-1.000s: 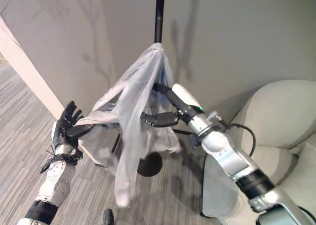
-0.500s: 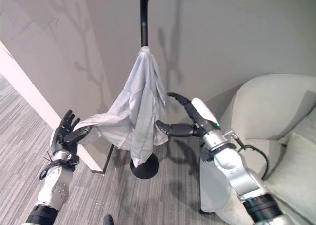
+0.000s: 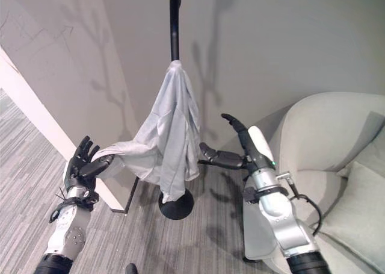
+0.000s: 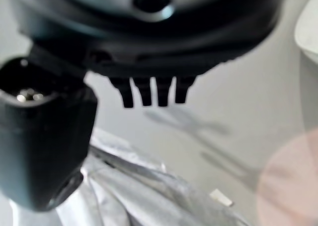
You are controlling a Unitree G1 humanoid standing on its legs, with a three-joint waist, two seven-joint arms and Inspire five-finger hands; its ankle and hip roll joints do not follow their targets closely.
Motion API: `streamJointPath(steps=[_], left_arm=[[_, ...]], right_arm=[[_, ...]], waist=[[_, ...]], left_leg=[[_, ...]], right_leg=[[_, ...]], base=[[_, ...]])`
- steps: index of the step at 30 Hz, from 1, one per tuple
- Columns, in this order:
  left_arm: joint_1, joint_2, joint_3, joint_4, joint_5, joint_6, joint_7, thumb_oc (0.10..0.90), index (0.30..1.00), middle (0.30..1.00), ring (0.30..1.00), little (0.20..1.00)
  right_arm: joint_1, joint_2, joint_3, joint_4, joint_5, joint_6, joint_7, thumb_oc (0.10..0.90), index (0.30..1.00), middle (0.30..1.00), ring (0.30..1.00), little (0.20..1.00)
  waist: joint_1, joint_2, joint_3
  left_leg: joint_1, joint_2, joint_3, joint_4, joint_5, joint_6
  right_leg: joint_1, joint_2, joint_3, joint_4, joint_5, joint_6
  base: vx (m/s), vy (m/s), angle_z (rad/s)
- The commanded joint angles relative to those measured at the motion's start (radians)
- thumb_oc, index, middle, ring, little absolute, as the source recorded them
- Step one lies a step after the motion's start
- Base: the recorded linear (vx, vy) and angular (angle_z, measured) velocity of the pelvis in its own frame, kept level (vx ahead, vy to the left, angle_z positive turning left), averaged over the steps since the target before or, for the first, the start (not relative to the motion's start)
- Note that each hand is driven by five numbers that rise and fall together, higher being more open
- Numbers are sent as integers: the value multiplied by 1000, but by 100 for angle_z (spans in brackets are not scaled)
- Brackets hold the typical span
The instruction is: Hang the clothes on the sofa on the clothes rack.
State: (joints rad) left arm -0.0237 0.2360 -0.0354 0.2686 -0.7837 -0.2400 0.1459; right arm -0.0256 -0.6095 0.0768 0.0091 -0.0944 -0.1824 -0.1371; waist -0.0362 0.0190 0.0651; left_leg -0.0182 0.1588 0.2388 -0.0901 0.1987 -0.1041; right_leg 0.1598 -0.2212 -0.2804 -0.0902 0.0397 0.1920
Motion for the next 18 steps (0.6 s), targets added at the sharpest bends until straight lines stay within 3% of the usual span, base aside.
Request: streamJointPath(steps=[1,2,3,5,10,14,15,17,18], left_arm=[[-64,-15,31,-15,-278,-4,-251,800,900,900,900,900],[7,-55,34,-18,-371,26,-335,800,900,900,900,900],[7,-55,34,-18,-371,26,-335,800,900,900,900,900],[92,-70,78,74,-319,45,-335,800,900,900,900,900],[123,-90,84,207,-264,69,-328,800,900,900,900,900],[113,-97,99,309,-219,58,-319,800,900,900,900,900],[107,-85,129,467,-120,35,-274,800,900,900,900,900],[95,-85,151,575,-73,30,-228,800,900,900,900,900],[79,-84,175,709,-23,37,-194,800,900,900,900,900]], right_arm=[[-35,85,-41,-13,102,-73,-42,800,900,900,900,900],[75,174,-60,26,104,-61,-34,800,900,900,900,900],[75,174,-60,26,104,-61,-34,800,900,900,900,900],[166,272,-67,141,133,-35,-57,800,900,900,900,900],[212,350,-69,240,175,-20,-95,800,900,900,900,900],[225,362,-51,318,184,-28,-94,800,900,900,900,900],[231,376,-32,454,221,-28,-87,800,900,900,900,900],[223,386,-21,551,249,-23,-81,800,900,900,900,900],[197,413,-20,701,365,-7,-63,800,900,900,900,900]], waist=[[25,-10,-58],[22,-4,-57],[22,-4,-57],[24,11,-52],[27,23,-48],[28,27,-45],[38,27,-41],[39,24,-40],[47,20,-38]], left_leg=[[86,57,-24,3,-164,-28],[89,57,-29,3,-165,-28],[89,57,-29,3,-164,-28],[92,60,-32,3,-158,-32],[88,63,-41,3,-150,-38],[81,63,-47,3,-143,-43],[79,63,-51,3,-141,-48],[72,60,-54,3,-138,-48],[72,58,-57,3,-139,-51]], right_leg=[[-61,-36,-19,3,10,6],[-51,-39,-28,5,7,4],[-51,-39,-28,5,7,4],[-40,-40,-42,12,-1,0],[-32,-40,-60,15,-7,-5],[-27,-39,-74,15,-9,-7],[-21,-41,-86,14,-9,-8],[-25,-43,-91,14,-7,-9],[-21,-42,-94,14,-9,-11]], base=[[0,0,0],[17,-1,6],[14,-4,21],[-10,5,16],[-3,3,4],[-7,-3,13],[-12,4,5],[-7,2,3],[-12,4,14]])
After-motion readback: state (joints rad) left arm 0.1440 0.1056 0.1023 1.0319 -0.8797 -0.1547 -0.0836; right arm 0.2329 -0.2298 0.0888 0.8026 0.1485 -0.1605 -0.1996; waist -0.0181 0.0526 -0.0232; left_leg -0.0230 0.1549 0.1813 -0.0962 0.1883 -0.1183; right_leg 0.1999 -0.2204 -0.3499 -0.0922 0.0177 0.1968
